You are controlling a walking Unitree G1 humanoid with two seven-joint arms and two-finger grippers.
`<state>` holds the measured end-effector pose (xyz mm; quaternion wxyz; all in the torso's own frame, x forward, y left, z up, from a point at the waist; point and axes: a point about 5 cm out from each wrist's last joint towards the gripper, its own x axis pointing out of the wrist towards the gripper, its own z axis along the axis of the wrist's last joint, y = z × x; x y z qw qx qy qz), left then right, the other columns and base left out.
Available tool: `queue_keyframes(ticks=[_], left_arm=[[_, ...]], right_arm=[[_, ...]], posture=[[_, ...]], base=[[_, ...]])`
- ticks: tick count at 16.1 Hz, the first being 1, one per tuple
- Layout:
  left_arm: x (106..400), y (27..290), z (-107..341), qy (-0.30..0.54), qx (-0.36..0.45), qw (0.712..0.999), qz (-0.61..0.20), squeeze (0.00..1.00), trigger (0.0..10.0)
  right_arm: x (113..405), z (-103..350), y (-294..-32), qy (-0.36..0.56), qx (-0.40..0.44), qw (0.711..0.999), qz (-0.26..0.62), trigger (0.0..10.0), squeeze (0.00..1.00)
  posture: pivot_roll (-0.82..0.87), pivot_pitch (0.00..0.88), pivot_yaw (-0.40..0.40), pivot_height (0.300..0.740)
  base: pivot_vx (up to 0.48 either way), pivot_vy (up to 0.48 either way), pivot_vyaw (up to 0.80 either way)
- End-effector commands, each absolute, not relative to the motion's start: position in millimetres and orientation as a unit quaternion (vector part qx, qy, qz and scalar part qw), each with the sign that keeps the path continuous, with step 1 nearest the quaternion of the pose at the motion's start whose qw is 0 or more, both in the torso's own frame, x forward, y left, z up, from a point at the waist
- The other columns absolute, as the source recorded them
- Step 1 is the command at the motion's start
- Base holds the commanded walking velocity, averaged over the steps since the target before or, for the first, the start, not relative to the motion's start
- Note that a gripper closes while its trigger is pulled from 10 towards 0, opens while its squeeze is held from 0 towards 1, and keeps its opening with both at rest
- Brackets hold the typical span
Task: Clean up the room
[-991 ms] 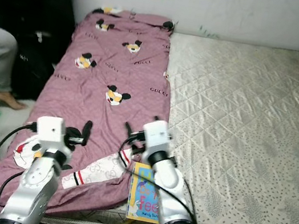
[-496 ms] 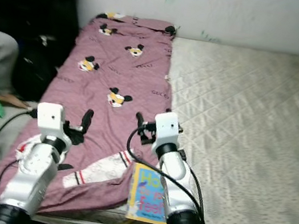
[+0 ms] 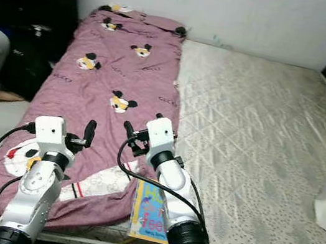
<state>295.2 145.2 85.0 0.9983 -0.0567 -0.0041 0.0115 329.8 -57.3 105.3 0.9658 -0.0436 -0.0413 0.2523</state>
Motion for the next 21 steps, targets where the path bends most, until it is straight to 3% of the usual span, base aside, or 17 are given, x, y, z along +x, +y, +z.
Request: queue_keyframes(ticks=[1, 4, 7, 9, 12, 16, 21], left_arm=[[296, 142, 86, -0.005, -0.053, 0.999, 0.006, 0.0, 10.0], [292, 144, 86, -0.006, -0.057, 0.998, 0.009, 0.0, 10.0], [284, 169, 96, -0.025, -0.047, 0.998, 0.043, 0.0, 10.0], [262, 193, 96, -0.019, -0.038, 0.996, 0.076, 0.0, 10.0], [228, 195, 85, 0.009, -0.04, 0.996, 0.084, 0.0, 10.0], [196, 193, 70, 0.05, -0.042, 0.994, 0.085, 0.0, 10.0], [201, 185, 73, 0.055, -0.04, 0.996, 0.056, 0.0, 10.0]], right_arm=[[331, 108, -64, -0.049, -0.04, 0.97, 0.237, 10.0, 0.0], [330, 106, -75, -0.051, -0.032, 0.977, 0.203, 10.0, 0.0], [329, 111, -102, -0.071, -0.045, 0.987, 0.139, 10.0, 0.0], [323, 107, -147, -0.057, -0.044, 0.995, 0.069, 10.0, 0.0], [303, 109, -171, -0.053, -0.039, 0.996, 0.06, 10.0, 0.0], [249, 99, -183, -0.017, -0.035, 0.997, 0.06, 10.0, 0.0], [254, 105, -178, -0.012, -0.017, 0.999, 0.048, 10.0, 0.0]], posture=[[0.12, 0.037, -0.055, 0.74], [0.09, 0.045, -0.031, 0.74], [0.08, 0.055, -0.021, 0.74], [0.08, 0.077, -0.012, 0.74], [0.08, 0.084, -0.014, 0.74], [0.06, 0.092, -0.013, 0.74], [0.07, 0.094, 0.006, 0.74]], base=[[0.0, 0.0, 0.0], [0.0, 0.0, 0.0], [0.0, 0.0, 0.0], [0.0, 0.0, 0.0], [0.0, 0.0, 0.0], [0.0, 0.0, 0.0], [0.0, 0.0, 0.0]])
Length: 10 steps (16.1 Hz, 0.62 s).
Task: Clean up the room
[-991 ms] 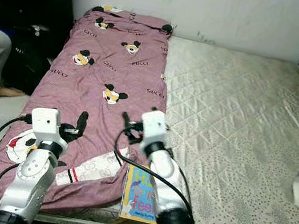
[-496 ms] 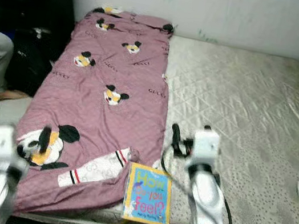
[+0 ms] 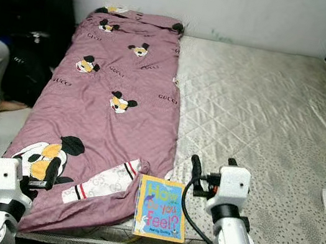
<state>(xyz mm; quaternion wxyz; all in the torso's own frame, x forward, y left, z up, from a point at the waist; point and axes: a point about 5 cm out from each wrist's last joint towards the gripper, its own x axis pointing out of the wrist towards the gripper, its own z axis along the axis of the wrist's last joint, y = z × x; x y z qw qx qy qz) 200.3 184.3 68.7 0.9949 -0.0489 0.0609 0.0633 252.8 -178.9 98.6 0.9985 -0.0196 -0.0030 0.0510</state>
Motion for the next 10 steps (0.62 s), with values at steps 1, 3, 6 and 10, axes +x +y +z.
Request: queue_keyframes(ticks=[1, 3, 6, 10], left_arm=[[203, 184, 75, 0.054, -0.039, 0.996, 0.054, 0.0, 10.0], [205, 185, 77, 0.052, -0.036, 0.997, 0.054, 0.0, 10.0], [208, 183, 79, 0.05, -0.038, 0.997, 0.052, 0.0, 10.0], [212, 182, 79, 0.05, -0.034, 0.997, 0.045, 0.0, 10.0]], right_arm=[[257, 107, -176, -0.012, -0.015, 0.999, 0.049, 10.0, 0.0], [259, 109, -170, -0.012, -0.014, 0.998, 0.058, 10.0, 0.0], [259, 109, -167, -0.01, -0.03, 0.997, 0.07, 10.0, 0.0], [262, 109, -165, -0.009, -0.027, 0.997, 0.07, 10.0, 0.0]], posture=[[0.07, 0.094, 0.004, 0.74], [0.07, 0.098, -0.002, 0.74], [0.08, 0.104, -0.007, 0.74], [0.07, 0.106, -0.003, 0.74]], base=[[0.0, 0.0, 0.0], [0.0, 0.0, 0.0], [0.0, 0.0, 0.0], [0.0, -0.172, 0.0]])
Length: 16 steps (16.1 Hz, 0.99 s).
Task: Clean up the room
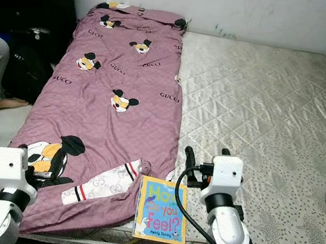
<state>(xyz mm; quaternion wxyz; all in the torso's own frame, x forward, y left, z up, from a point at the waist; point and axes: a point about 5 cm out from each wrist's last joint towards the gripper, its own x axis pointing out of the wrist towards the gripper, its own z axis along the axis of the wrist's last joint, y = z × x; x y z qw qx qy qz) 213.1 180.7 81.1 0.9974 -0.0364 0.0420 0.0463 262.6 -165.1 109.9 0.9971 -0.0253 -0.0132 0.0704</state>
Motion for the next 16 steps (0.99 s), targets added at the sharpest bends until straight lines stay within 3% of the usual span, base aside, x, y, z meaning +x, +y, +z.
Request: queue_keyframes(ticks=[1, 16], left_arm=[[213.7, 181.6, 80.2, 0.048, -0.034, 0.997, 0.042, 0.0, 10.0], [211.1, 177.3, 75.5, 0.058, -0.037, 0.997, 0.033, 0.0, 10.0]], right_arm=[[262.8, 109.6, -164.6, -0.008, -0.027, 0.997, 0.072, 10.0, 0.0], [266.9, 113.7, -157.0, -0.019, -0.045, 0.994, 0.094, 10.0, 0.0]], posture=[[0.07, 0.106, -0.003, 0.74], [0.08, 0.111, -0.008, 0.74]], base=[[0.0, -0.345, 0.0], [0.0, -0.351, 0.0]])
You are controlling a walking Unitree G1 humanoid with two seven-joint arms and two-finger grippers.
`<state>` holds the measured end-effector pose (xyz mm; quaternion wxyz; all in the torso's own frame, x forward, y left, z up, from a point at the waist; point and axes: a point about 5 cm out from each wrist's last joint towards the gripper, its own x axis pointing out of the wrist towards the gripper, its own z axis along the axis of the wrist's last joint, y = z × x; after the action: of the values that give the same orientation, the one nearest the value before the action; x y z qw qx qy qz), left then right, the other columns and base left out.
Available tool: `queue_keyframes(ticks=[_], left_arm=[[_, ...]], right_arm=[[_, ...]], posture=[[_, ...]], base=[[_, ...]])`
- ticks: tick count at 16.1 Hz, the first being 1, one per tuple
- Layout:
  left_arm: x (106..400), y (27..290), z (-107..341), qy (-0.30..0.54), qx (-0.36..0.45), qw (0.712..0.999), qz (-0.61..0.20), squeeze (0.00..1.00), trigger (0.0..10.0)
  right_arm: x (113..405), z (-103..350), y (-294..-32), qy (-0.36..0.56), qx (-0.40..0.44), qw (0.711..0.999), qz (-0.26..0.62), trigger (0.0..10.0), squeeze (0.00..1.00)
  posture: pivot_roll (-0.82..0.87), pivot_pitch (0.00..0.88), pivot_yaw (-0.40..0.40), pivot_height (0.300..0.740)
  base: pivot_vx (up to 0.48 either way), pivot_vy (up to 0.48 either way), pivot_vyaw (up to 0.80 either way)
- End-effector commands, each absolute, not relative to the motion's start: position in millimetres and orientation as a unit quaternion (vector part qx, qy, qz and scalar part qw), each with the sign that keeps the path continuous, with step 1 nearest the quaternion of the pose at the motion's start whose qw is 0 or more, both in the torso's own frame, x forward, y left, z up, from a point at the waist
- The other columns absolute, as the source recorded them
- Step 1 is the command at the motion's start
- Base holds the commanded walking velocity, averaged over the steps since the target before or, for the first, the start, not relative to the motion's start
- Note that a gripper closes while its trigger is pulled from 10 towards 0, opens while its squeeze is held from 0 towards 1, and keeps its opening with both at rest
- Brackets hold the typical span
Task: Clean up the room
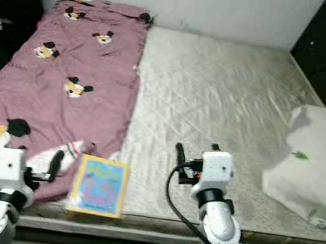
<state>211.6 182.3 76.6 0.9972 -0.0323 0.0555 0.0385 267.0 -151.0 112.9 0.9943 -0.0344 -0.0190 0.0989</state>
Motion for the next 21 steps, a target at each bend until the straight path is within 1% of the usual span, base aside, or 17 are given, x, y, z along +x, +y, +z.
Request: queue_keyframes(ticks=[1, 4, 8, 9, 11, 17, 21], left_arm=[[211.3, 176.8, 75.5, 0.059, -0.037, 0.997, 0.032, 0.0, 10.0], [211.9, 175.9, 74.7, 0.06, -0.038, 0.997, 0.031, 0.0, 10.0], [212.6, 174.6, 74.8, 0.056, -0.051, 0.997, 0.029, 0.0, 10.0], [212.9, 173.4, 74.9, 0.054, -0.072, 0.995, 0.032, 0.0, 10.0], [213.7, 171.9, 75.3, 0.055, -0.061, 0.996, 0.027, 0.0, 10.0], [217.3, 171.5, 75.7, 0.054, -0.054, 0.997, 0.023, 0.0, 10.0], [219.8, 169.6, 75.8, 0.052, -0.054, 0.997, 0.019, 0.0, 10.0]], right_arm=[[267.0, 114.0, -157.1, -0.02, -0.047, 0.994, 0.095, 10.0, 0.0], [266.9, 113.4, -157.5, -0.018, -0.048, 0.994, 0.095, 10.0, 0.0], [267.9, 111.7, -157.6, -0.015, -0.051, 0.994, 0.098, 10.0, 0.0], [268.1, 111.7, -157.6, -0.015, -0.053, 0.994, 0.099, 10.0, 0.0], [268.7, 111.2, -158.7, -0.014, -0.052, 0.994, 0.097, 10.0, 0.0], [269.9, 110.7, -159.1, -0.016, -0.058, 0.994, 0.096, 10.0, 0.0], [271.6, 110.8, -158.8, -0.017, -0.059, 0.993, 0.098, 10.0, 0.0]], posture=[[0.07, 0.114, -0.009, 0.74], [0.07, 0.114, -0.009, 0.74], [0.07, 0.115, -0.013, 0.74], [0.07, 0.115, -0.013, 0.74], [0.07, 0.116, -0.012, 0.74], [0.06, 0.109, -0.009, 0.74], [0.06, 0.104, -0.012, 0.74]], base=[[0.0, -0.311, 0.8], [0.0, -0.285, 0.8], [0.0, 0.0, 0.0], [0.0, 0.0, 0.0], [0.0, 0.0, 0.0], [0.0, -0.464, 0.0], [0.0, -0.48, 0.74]])
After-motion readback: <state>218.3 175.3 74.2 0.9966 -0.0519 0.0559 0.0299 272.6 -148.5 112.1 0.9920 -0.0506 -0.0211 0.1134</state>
